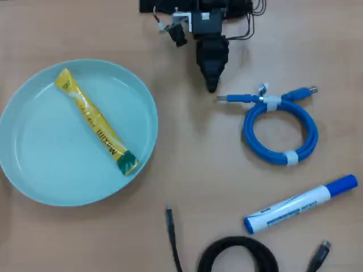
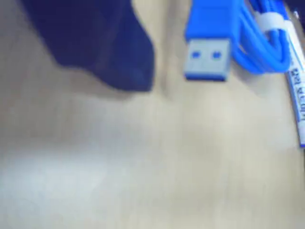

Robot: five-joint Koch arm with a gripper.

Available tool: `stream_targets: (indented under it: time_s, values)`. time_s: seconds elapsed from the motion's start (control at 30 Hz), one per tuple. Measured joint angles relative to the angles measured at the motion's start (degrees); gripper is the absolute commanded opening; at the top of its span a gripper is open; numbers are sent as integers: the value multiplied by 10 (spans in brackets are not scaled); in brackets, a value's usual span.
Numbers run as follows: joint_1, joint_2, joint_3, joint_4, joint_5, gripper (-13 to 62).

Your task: Pick up the yellow coffee stick, then put it in the green bowl

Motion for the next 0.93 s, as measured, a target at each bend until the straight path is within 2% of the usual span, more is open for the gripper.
stream_targets:
  time_s: [0.2,0.93]
  values:
    - [-2,0,2,-10,-65,584]
    - [-36,0,2,7,-68,584]
